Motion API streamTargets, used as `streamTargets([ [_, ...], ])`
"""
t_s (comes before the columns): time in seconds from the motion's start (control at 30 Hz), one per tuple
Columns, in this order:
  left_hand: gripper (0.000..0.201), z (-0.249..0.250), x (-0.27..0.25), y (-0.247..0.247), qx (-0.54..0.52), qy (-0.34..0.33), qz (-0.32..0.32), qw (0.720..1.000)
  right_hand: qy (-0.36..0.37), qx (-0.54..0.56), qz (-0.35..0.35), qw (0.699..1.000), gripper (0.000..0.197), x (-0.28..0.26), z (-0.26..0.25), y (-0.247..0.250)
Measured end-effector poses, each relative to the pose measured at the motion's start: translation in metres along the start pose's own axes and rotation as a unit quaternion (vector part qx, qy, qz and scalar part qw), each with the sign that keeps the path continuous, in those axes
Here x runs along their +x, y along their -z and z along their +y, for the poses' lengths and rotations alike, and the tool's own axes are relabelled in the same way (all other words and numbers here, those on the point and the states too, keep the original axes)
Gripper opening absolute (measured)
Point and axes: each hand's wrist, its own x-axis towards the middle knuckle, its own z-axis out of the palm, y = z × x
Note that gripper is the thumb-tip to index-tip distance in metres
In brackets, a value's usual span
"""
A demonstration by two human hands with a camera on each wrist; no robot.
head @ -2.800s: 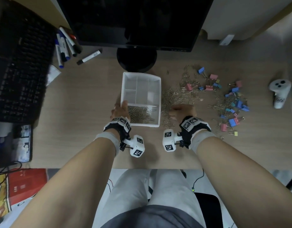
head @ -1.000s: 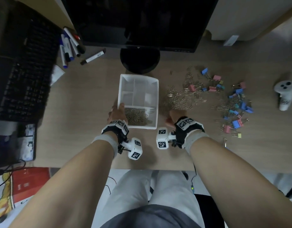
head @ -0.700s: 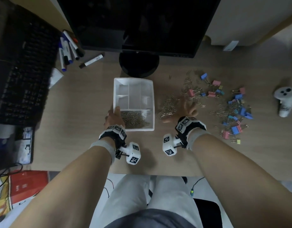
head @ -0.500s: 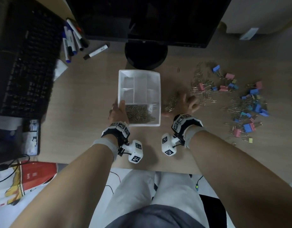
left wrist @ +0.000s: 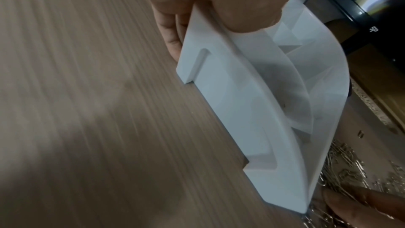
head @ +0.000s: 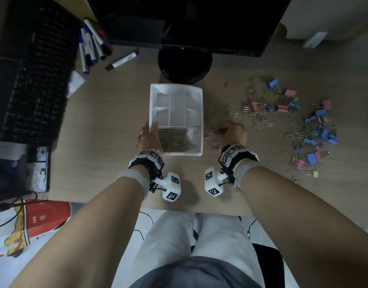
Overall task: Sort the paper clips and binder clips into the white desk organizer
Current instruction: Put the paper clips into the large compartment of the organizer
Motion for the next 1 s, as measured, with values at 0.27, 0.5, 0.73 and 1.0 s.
streamTargets([
  [0.27, 0.066, -0.002, 0.001, 0.001, -0.013, 0.007, -0.018, 1.000, -0.067, 0.069, -0.017, 0.995, 0.027, -0.004, 0.008, 0.019],
  [0.5, 0.065, -0.003, 0.000, 0.000, -0.005, 0.008, -0.042, 0.999, 0.012, 0.163, -0.156, 0.974, 0.016, -0.021, -0.029, 0.007],
  [0.73, 0.048, 0.002, 0.000, 0.007, 0.093, -0.016, -0.080, 0.992, 0.058, 0.158, -0.250, 0.954, 0.035, -0.043, -0.069, -0.023],
  [1.0, 0.067, 0.020, 0.000, 0.004, 0.262, -0.034, -0.086, 0.961, -0.007, 0.033, -0.033, 0.999, 0.020, 0.017, -0.026, 0.030],
])
